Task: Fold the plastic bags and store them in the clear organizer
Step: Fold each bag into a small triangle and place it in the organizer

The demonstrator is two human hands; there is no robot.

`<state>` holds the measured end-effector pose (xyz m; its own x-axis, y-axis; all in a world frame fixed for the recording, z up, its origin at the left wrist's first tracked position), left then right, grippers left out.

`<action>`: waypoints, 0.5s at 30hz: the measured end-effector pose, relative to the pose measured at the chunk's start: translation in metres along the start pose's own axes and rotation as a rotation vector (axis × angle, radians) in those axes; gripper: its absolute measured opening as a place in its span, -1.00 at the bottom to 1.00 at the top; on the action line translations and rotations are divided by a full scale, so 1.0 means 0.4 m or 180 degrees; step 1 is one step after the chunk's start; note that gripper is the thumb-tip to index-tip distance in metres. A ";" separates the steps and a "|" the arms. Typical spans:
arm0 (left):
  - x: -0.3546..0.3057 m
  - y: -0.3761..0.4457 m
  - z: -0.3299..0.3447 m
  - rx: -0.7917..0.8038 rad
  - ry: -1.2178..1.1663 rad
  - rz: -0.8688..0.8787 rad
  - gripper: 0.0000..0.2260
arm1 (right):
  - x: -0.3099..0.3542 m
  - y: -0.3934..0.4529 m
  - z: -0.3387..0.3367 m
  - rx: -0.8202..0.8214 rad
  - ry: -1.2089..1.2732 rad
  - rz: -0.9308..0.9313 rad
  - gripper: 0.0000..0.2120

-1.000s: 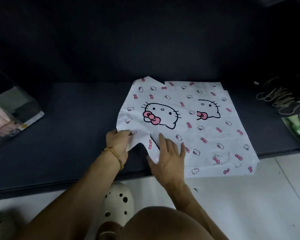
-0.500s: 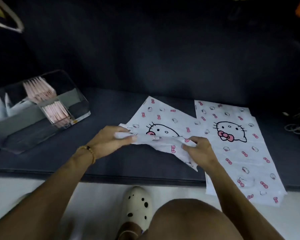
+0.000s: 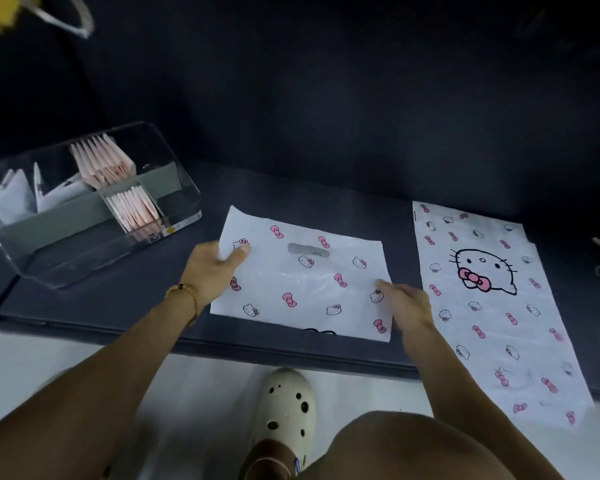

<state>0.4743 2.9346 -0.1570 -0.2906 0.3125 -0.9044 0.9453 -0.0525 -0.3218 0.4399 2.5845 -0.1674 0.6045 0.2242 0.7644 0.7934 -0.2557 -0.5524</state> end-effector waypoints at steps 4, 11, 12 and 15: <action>0.061 0.031 0.017 -0.0046 -0.0160 -0.0308 -0.73 | -0.053 0.025 0.035 0.0046 -0.0557 0.0123 -0.76; 0.103 0.054 0.027 -0.0004 0.1138 -0.0577 -0.73 | -0.059 0.065 0.048 -0.0368 -0.1416 0.0201 -0.70; 0.101 0.056 0.028 -0.0060 0.1250 -0.0558 -0.70 | -0.059 0.070 0.049 -0.0344 -0.1534 0.0209 -0.71; 0.101 0.062 0.032 -0.0154 0.1563 -0.0590 -0.71 | -0.051 0.091 0.047 -0.0232 -0.1721 0.0135 -0.75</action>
<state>0.4840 2.9336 -0.2049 -0.3609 0.7207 -0.5919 0.8938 0.0861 -0.4401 0.4578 2.5881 -0.2095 0.6019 0.6587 0.4515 0.7720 -0.3353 -0.5400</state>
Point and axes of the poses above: each hand's wrist, its own y-axis towards the middle knuckle, its own z-axis out of the palm, x = y × z, the point moved 7 cm from there along y, towards the middle knuckle, and after that the axes turned 14 degrees about x, right-handed, at the moved point
